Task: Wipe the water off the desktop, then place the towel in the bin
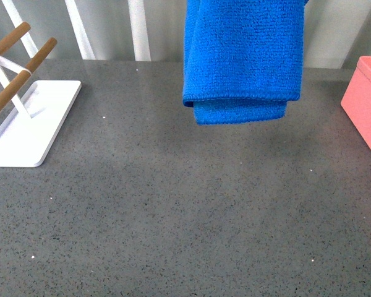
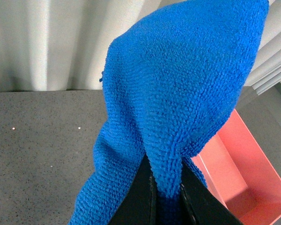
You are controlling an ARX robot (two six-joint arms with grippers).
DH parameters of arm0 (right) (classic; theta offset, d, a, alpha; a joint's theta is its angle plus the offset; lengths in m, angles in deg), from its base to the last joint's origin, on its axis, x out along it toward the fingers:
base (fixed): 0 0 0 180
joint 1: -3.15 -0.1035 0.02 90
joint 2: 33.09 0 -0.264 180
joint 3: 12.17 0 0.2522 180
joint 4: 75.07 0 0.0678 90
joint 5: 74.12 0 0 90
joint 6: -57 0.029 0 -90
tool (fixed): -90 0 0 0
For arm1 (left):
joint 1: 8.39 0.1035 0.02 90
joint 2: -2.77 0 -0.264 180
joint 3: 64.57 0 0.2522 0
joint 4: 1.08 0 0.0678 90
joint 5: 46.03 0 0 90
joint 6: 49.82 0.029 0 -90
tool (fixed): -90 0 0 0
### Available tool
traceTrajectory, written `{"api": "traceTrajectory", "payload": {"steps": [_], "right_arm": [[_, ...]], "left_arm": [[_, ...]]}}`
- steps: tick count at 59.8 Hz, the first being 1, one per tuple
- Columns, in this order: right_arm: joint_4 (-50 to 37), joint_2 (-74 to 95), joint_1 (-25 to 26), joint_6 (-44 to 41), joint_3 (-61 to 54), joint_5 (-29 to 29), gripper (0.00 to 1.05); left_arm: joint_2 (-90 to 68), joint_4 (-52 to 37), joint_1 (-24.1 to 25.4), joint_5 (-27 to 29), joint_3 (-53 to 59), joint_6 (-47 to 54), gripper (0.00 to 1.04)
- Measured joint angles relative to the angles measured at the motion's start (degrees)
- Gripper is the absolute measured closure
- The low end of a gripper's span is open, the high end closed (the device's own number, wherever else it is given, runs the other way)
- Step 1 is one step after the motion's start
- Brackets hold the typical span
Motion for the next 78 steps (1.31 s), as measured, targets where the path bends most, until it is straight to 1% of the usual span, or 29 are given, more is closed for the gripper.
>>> {"api": "traceTrajectory", "payload": {"steps": [6, 12, 18, 26, 31, 39, 50, 60, 66, 78], "right_arm": [[0.33, 8.46, -3.08, 2.67, 3.93, 5.77, 0.07], [-0.72, 13.55, -7.37, 8.26, 7.15, 12.00, 0.07], [-2.99, 14.88, -10.40, 11.78, 8.07, 14.08, 0.07], [-5.01, 16.96, -12.61, 12.70, 8.07, 17.07, 0.07], [-5.46, 19.47, -13.62, 11.06, 8.07, 16.09, 0.07], [-6.58, 23.34, -13.79, 8.48, 8.07, 13.07, 0.07], [-10.97, 28.46, -13.25, 6.93, 8.98, 12.37, 0.07], [-14.91, 32.50, -13.27, 7.28, 12.09, 16.20, 0.07], [-17.11, 34.05, -13.84, 8.87, 14.14, 18.58, 0.07], [-20.17, 36.06, -16.13, 12.31, 16.61, 20.90, 0.07]], "left_arm": [[0.00, 0.00, -0.33, -0.09, 0.00, -1.11, 1.01], [0.00, 0.00, -0.98, -0.66, -0.07, -2.12, 1.01], [0.00, 0.02, -1.36, -0.85, -0.20, -2.51, 1.01], [-0.02, 0.11, -1.55, -0.96, -0.52, -2.78, 1.01], [-0.13, 0.17, -1.66, -1.07, -0.90, -2.95, 1.01], [-0.15, 0.31, -1.66, -1.09, -1.18, -3.61, 1.01], [-0.13, 1.33, -2.16, -3.02, -1.25, -5.64, 1.01], [0.24, 1.77, -3.72, -5.46, -1.44, -8.83, 1.01], [0.61, 2.05, -4.87, -6.32, -2.08, -10.21, 1.01], [0.98, 2.32, -6.03, -7.15, -2.95, -12.02, 1.01]]}}
